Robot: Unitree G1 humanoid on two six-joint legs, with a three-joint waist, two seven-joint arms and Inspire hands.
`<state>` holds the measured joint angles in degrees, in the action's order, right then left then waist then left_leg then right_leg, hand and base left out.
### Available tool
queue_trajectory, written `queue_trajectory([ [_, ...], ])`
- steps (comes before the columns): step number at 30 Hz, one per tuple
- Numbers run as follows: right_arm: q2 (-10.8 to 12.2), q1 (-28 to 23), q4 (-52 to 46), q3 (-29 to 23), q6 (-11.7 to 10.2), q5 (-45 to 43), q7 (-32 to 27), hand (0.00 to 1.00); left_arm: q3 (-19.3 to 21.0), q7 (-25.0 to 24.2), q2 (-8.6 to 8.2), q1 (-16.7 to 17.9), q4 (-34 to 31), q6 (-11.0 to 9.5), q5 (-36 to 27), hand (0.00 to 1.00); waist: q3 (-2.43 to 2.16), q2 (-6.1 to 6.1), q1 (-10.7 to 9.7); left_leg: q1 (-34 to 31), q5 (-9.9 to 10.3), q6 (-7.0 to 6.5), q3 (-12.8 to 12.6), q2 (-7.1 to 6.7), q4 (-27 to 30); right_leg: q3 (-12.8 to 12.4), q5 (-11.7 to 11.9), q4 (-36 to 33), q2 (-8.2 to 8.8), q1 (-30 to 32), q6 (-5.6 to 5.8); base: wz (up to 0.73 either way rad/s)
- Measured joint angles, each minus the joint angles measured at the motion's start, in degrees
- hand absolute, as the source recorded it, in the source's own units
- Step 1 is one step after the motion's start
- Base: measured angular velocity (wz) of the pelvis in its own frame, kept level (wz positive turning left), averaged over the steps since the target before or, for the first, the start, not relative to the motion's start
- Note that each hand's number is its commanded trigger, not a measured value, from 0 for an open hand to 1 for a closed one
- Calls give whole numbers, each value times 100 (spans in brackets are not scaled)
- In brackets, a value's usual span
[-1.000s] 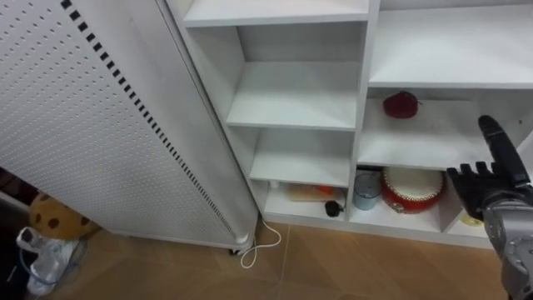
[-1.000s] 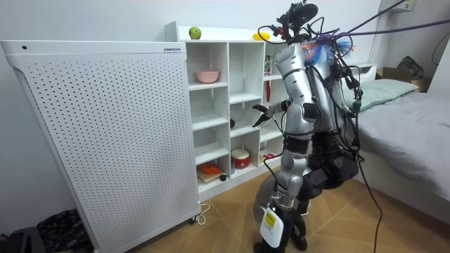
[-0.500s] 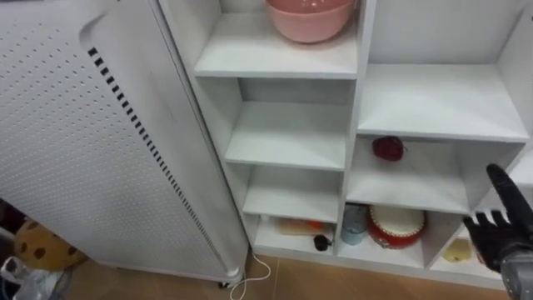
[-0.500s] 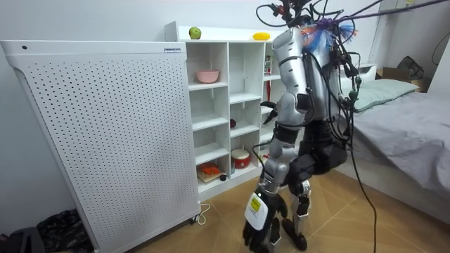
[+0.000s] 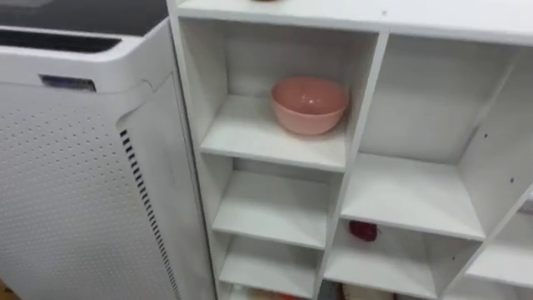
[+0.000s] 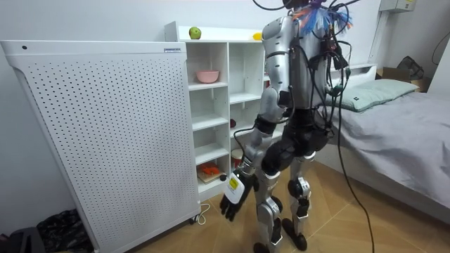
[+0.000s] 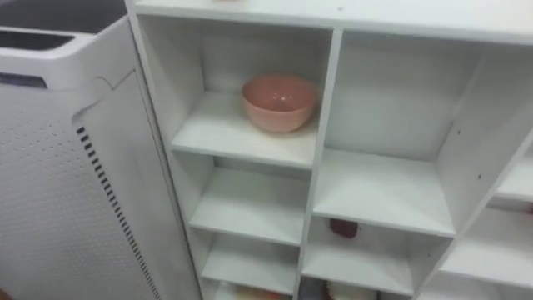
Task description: Arrange fruit in the closet
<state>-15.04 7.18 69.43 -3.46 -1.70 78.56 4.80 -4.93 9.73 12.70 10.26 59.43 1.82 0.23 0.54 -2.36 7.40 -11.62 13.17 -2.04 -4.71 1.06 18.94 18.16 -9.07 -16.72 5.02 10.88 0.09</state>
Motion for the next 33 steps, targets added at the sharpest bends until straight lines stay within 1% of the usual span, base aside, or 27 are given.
queue_trajectory([
  [2, 60, -196, 0, 2, 3, -112, 86, 0, 87, 83, -116, 20, 13, -11, 3, 0, -16, 0, -98, 279, -1, 1, -43, -2, -180, -15, 25, 133, -28, -238, 26, -13],
  [3, 62, -309, -2, 4, 5, -273, 154, 0, 199, 93, -190, 26, 18, -41, 43, 0, -20, -3, -99, 456, -6, 3, -82, -2, -294, -64, 30, 195, -45, -362, 34, -20],
  [4, 62, -361, -11, 9, 5, -348, 177, 0, 255, 93, -210, 38, 26, -67, 46, 0, -22, -5, -96, 546, -10, 6, -86, -2, -349, -71, 32, 233, -53, -437, 38, -20],
  [6, 108, -548, -15, 11, 4, -679, 252, 0, 523, 136, -216, 149, 52, -154, 52, 0, -45, -51, -125, 857, -29, 29, -132, 10, -521, -116, 24, 358, -98, -726, 51, -14],
  [7, 129, -603, -11, 15, 2, -711, 270, 0, 588, 156, -216, 176, 92, -167, 54, 0, -45, -58, -134, 944, -31, 34, -135, 17, -548, -114, 24, 421, -117, -823, 52, -6],
  [9, 209, -916, -13, 81, 1, -777, 362, 0, 685, 260, -215, 239, 262, -170, 69, 0, -45, -55, -180, 1252, -5, 73, -148, 23, -636, -102, 17, 570, -174, -1093, 63, 0],
  [10, 234, -972, -14, 105, 4, -870, 379, 0, 713, 260, -215, 302, 259, -170, 80, 0, -50, -59, -199, 1318, 3, 83, -148, 21, -656, -94, 17, 615, -192, -1159, 63, 0],
  [12, 332, -1227, -38, 105, 29, -1285, 400, 0, 756, 250, -226, 495, 277, -141, 272, 0, -54, -39, -235, 1483, 23, 110, -145, 41, -767, -108, 8, 621, -231, -1320, 71, -6],
  [13, 347, -1282, -37, 106, 39, -1377, 397, 0, 778, 242, -241, 507, 316, -131, 326, 0, -50, -28, -238, 1508, 24, 110, -145, 42, -765, -112, 8, 622, -235, -1344, 71, 0],
  [14, 382, -1413, 39, 88, 47, -1644, 406, 0, 931, 210, -301, 516, 422, -119, 479, 0, -46, -11, -277, 1549, 24, 110, -136, 39, -767, -111, 8, 634, -236, -1396, 71, 0],
  [16, 443, -1459, 213, 63, 51, -2057, 399, 0, 1093, 187, -362, 535, 487, -80, 561, 0, -56, 14, -313, 1547, 28, 106, -135, 37, -774, -118, 8, 628, -232, -1406, 72, 0],
  [17, 474, -1518, 302, 47, 53, -2346, 398, 0, 1173, 186, -389, 557, 475, -81, 615, 0, -56, 18, -327, 1539, 28, 106, -135, 34, -777, -153, 8, 629, -227, -1398, 72, 0],
  [20, 525, -1635, 476, 53, 54, -3230, 324, 0, 1196, 187, -418, 616, 494, -64, 641, 0, -54, 53, -389, 1589, 32, 102, -149, 28, -776, -312, 10, 621, -247, -1421, 68, -5],
  [21, 542, -1643, 528, 53, 56, -3367, 296, 0, 1217, 187, -428, 613, 497, -41, 681, 0, -51, 65, -405, 1609, 42, 103, -154, 26, -776, -389, 12, 629, -263, -1438, 64, -4],
  [22, 581, -1656, 645, 55, 69, -3645, 222, 0, 1316, 185, -468, 600, 499, -6, 769, 0, -51, 75, -419, 1651, 48, 103, -153, 23, -767, -503, 17, 673, -290, -1499, 56, 0],
  [23, 609, -1699, 684, 59, 112, -3892, 160, 0, 1416, 188, -514, 570, 502, 35, 909, 0, -41, 90, -416, 1710, 47, 103, -147, 24, -763, -558, 17, 725, -308, -1579, 56, 0],
  [24, 628, -1742, 700, 103, 152, -4142, 122, 0, 1436, 188, -536, 554, 523, 74, 1005, 0, -27, 74, -409, 1757, 47, 102, -145, 25, -754, -562, 15, 727, -303, -1589, 57, 0],
  [26, 639, -1734, 734, 99, 183, -4508, 27, 0, 1438, 179, -562, 497, 522, 139, 1224, 0, -38, 104, -434, 1778, 47, 102, -144, 30, -753, -580, 3, 715, -296, -1590, 57, 0],
  [29, 615, -1609, 725, 111, 212, -4940, -99, 0, 1416, 78, -553, 490, 481, 327, 1449, 0, -35, 99, -525, 1801, 41, 107, -159, 28, -755, -596, 0, 684, -300, -1584, 50, -1],
  [30, 604, -1573, 725, 112, 243, -5059, -103, 0, 1397, 71, -555, 507, 475, 359, 1447, 0, -36, 96, -534, 1818, 40, 108, -172, 28, -759, -613, 1, 683, -307, -1589, 48, -10],
  [32, 575, -1475, 723, 113, 326, -5466, -103, 0, 1353, -17, -556, 506, 467, 513, 1449, 0, -39, 80, -556, 1890, 37, 115, -185, 34, -762, -647, 7, 704, -331, -1653, 36, -9],
  [33, 575, -1460, 723, 120, 340, -5532, -104, 0, 1351, -46, -556, 501, 467, 549, 1449, 0, -41, 72, -560, 1912, 37, 115, -184, 37, -764, -644, 7, 706, -334, -1675, 34, 0],
])
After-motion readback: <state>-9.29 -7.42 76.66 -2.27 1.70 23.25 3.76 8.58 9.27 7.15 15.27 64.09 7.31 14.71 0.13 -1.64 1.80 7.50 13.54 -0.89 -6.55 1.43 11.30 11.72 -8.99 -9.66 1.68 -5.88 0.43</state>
